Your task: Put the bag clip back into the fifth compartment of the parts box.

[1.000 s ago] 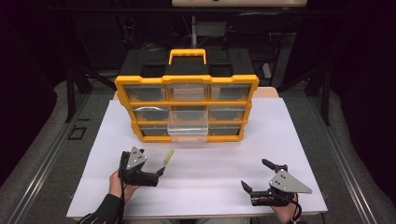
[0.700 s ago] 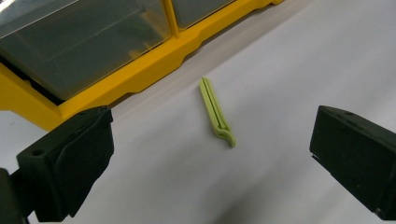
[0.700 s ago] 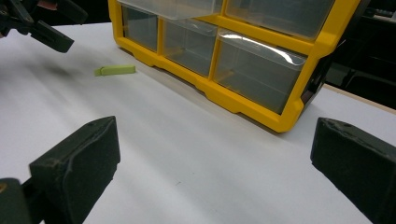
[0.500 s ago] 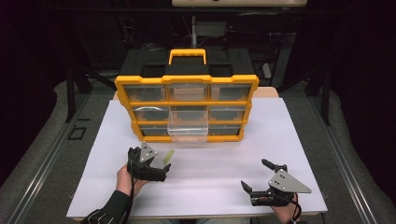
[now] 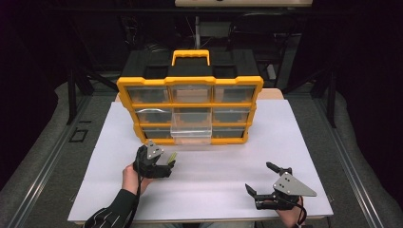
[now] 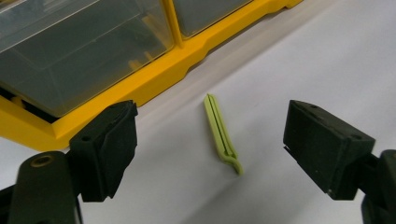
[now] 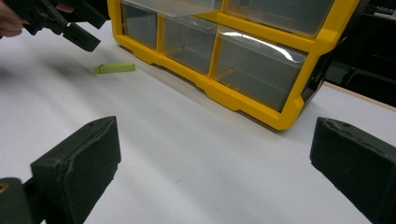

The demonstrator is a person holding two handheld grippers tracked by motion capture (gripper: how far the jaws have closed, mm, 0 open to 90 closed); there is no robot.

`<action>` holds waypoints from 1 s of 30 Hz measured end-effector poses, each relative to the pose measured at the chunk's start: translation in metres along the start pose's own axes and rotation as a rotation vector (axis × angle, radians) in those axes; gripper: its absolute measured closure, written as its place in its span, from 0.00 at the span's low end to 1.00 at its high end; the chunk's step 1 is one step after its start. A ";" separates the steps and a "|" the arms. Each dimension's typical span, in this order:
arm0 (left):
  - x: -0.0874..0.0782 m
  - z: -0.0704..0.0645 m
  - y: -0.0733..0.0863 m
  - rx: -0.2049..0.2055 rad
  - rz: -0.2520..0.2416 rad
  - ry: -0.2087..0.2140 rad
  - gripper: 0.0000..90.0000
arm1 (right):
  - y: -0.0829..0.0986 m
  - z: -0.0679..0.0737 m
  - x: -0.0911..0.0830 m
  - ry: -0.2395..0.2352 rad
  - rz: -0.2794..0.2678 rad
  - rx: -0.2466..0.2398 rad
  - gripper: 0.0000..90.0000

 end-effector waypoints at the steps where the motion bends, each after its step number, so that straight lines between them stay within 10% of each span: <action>1: 0.001 0.000 0.000 -0.001 0.004 0.000 0.23 | 0.000 0.000 0.000 0.000 0.001 0.001 0.02; 30: 0.029 -0.008 0.001 -0.057 0.108 -0.011 0.76 | 0.001 0.000 0.000 0.003 0.014 -0.012 0.02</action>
Point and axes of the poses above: each handheld gripper's, and its own axes: x roughly forward along the jaws, y roughly out of its underside, z roughly to its left, the point moved 8 cm from there along x, roughly forward along the jaws, and after that the axes turned 8 degrees about -x, right-handed, at the moved point
